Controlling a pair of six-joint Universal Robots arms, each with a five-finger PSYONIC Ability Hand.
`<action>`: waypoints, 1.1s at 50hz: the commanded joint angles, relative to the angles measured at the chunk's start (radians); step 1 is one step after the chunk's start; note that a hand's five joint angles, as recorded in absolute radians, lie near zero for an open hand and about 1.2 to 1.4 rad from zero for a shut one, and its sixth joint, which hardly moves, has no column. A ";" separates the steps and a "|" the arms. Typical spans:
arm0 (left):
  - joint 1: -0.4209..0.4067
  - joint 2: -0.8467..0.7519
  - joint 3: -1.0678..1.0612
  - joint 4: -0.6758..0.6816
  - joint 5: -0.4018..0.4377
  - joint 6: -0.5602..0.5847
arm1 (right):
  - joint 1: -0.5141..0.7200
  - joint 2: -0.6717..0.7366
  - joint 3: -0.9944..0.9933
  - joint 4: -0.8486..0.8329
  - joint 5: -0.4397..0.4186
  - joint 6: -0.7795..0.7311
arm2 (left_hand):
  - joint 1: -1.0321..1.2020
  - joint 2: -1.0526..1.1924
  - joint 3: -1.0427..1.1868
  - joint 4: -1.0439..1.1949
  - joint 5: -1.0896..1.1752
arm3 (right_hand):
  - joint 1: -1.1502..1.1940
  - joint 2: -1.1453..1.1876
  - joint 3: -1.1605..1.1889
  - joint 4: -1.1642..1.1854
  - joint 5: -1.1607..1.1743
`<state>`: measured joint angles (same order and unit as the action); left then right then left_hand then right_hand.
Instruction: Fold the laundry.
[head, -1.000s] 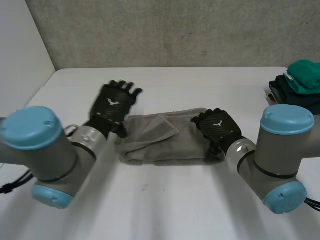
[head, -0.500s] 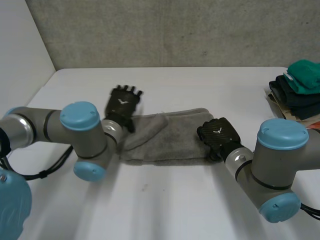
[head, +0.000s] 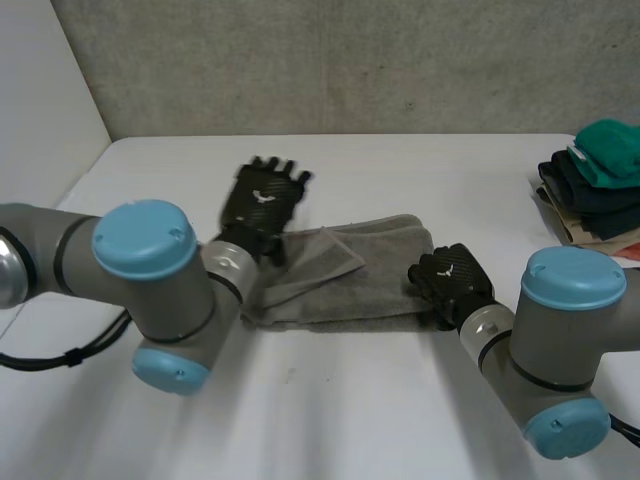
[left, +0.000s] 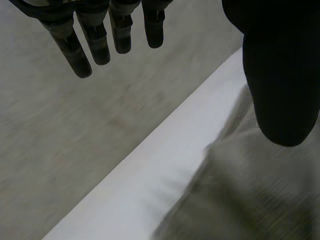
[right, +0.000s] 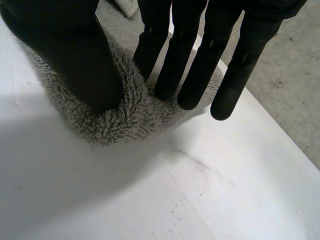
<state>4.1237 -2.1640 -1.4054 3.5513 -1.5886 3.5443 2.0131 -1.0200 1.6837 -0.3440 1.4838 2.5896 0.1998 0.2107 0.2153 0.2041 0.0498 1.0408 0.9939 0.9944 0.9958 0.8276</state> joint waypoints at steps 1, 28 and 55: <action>-0.085 -0.028 0.017 0.003 0.128 -0.128 | 0.009 -0.002 0.010 -0.001 -0.002 0.001 | 0.002 -0.009 -0.014 -0.002 -0.023 | 0.101 0.148 0.147 0.146 0.140; 0.118 -0.200 0.178 -0.003 -0.166 0.050 | -0.001 -0.012 0.030 -0.018 0.000 -0.006 | 0.014 0.003 -0.002 0.009 -0.011 | 0.355 0.402 0.402 0.400 0.394; 0.092 0.197 -0.150 0.000 -0.054 -0.090 | 0.162 -0.157 -0.033 -0.164 -0.108 -0.517 | -0.007 -0.018 -0.022 -0.011 -0.031 | 0.355 0.402 0.402 0.400 0.394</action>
<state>4.2207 -1.9922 -1.5366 3.5508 -1.6558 3.4787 2.0031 -1.2095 1.7179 -0.4282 1.5382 2.0817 0.1998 0.2107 0.2153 0.2041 0.0498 1.0991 1.1703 1.1894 1.1968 1.0070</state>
